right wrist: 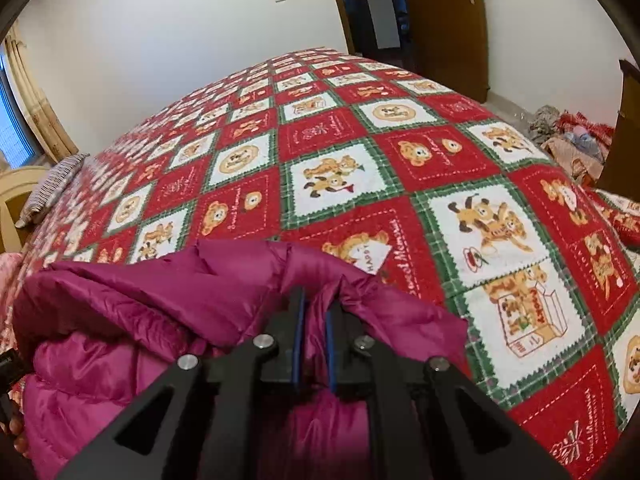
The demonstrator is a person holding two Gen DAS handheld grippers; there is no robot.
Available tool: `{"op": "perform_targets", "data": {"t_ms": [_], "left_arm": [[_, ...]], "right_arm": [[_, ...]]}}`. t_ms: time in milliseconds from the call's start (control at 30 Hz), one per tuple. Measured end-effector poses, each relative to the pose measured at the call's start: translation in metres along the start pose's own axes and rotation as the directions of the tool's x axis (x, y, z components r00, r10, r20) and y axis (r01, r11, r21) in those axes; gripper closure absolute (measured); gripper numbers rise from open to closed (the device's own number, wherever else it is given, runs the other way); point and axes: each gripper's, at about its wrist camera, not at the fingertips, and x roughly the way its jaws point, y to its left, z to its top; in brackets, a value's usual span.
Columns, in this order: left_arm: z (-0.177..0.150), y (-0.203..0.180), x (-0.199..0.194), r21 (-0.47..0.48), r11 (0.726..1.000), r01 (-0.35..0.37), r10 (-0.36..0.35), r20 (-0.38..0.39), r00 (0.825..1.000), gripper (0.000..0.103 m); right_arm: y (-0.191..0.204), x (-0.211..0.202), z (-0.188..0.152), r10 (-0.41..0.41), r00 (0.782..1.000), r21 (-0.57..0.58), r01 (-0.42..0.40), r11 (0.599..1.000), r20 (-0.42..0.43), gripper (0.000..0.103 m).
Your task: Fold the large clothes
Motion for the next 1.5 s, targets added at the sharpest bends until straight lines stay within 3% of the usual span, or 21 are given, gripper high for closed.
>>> {"op": "perform_targets", "data": {"t_ms": [100,133,167,233,267,300,333,367,433,533,633,667,767,833,933,1033,1200,1267,1367,1400,1500], "left_arm": [[0.018,0.019,-0.018,-0.107,0.988,0.116,-0.117,-0.011,0.993,0.089],[0.025,0.023,-0.028,-0.125,0.983,0.135,-0.137,-0.009,0.991,0.082],[0.033,0.026,-0.039,-0.132,0.982,0.137,-0.138,0.000,0.990,0.077],[0.046,0.027,-0.066,-0.127,0.988,0.091,-0.081,0.081,0.993,0.041],[0.053,0.024,-0.086,-0.121,0.992,0.043,-0.026,0.145,0.989,0.032],[0.054,0.023,-0.094,-0.119,0.993,0.018,0.003,0.174,0.985,0.022],[0.056,0.017,-0.105,-0.110,0.993,-0.031,0.054,0.217,0.975,0.022],[0.057,0.003,-0.110,-0.068,0.993,-0.094,0.108,0.249,0.963,0.022],[0.051,-0.028,-0.106,0.053,0.984,-0.171,0.152,0.257,0.954,0.022],[0.027,-0.091,-0.073,0.221,0.950,-0.220,0.168,0.229,0.959,0.021],[0.011,-0.127,-0.032,0.277,0.929,-0.246,0.200,0.186,0.962,0.021],[0.007,-0.137,-0.014,0.309,0.907,-0.285,0.236,0.188,0.953,0.021],[0.002,-0.142,0.021,0.361,0.822,-0.441,0.376,0.238,0.895,0.021],[-0.002,-0.135,0.038,0.380,0.792,-0.478,0.415,0.240,0.878,0.021],[-0.006,-0.119,0.047,0.354,0.822,-0.447,0.393,0.217,0.894,0.020],[-0.011,-0.113,0.059,0.327,0.835,-0.443,0.384,0.230,0.894,0.014],[-0.008,-0.104,0.070,0.281,0.871,-0.404,0.352,0.217,0.910,0.009],[-0.007,-0.103,0.071,0.276,0.872,-0.404,0.355,0.211,0.911,0.009],[-0.008,-0.103,0.071,0.273,0.873,-0.404,0.356,0.210,0.911,0.009],[-0.008,-0.102,0.071,0.273,0.874,-0.402,0.355,0.209,0.911,0.009],[-0.008,-0.103,0.071,0.274,0.872,-0.405,0.357,0.209,0.910,0.009]], "right_arm": [[-0.014,-0.010,0.006,0.104,0.995,0.078,-0.104,0.992,-0.004,0.083],[-0.020,-0.022,0.009,0.142,0.990,0.101,-0.143,0.984,0.019,0.071],[-0.022,-0.032,0.012,0.162,0.986,0.112,-0.166,0.980,0.044,0.051],[-0.027,-0.061,0.019,0.173,0.977,0.120,-0.189,0.975,0.127,0.021],[-0.028,-0.081,0.022,0.166,0.968,0.110,-0.189,0.976,0.188,0.020],[-0.026,-0.100,0.024,0.160,0.959,0.084,-0.183,0.979,0.234,0.021],[-0.020,-0.108,0.027,0.158,0.958,0.055,-0.176,0.983,0.241,0.034],[-0.006,-0.115,0.030,0.163,0.963,-0.009,-0.164,0.986,0.216,0.056],[0.025,-0.112,0.034,0.160,0.978,-0.118,-0.144,0.983,0.137,0.070],[0.078,-0.094,0.031,0.204,0.977,-0.237,-0.185,0.954,0.058,0.070],[0.127,-0.047,0.024,0.147,0.989,-0.314,-0.145,0.938,-0.017,0.072],[0.134,-0.035,0.021,0.138,0.990,-0.323,-0.143,0.936,-0.036,0.074],[0.144,0.001,0.005,0.055,0.998,-0.376,-0.067,0.924,-0.043,0.076],[0.138,0.018,-0.007,0.045,0.997,-0.378,-0.064,0.923,-0.058,0.076],[0.127,0.030,-0.014,0.065,0.996,-0.344,-0.084,0.935,-0.065,0.078],[0.122,0.033,-0.015,0.088,0.994,-0.320,-0.104,0.942,-0.064,0.078],[0.123,0.038,-0.010,0.132,0.988,-0.299,-0.150,0.942,-0.082,0.078],[0.122,0.035,-0.007,0.128,0.988,-0.294,-0.149,0.944,-0.089,0.083],[0.103,0.008,0.004,0.091,0.996,-0.267,-0.084,0.960,0.014,0.083],[0.090,-0.001,0.009,0.037,0.998,-0.261,-0.021,0.965,0.056,0.083],[0.048,-0.002,0.015,-0.082,0.995,-0.202,0.092,0.975,0.060,0.083]]}}
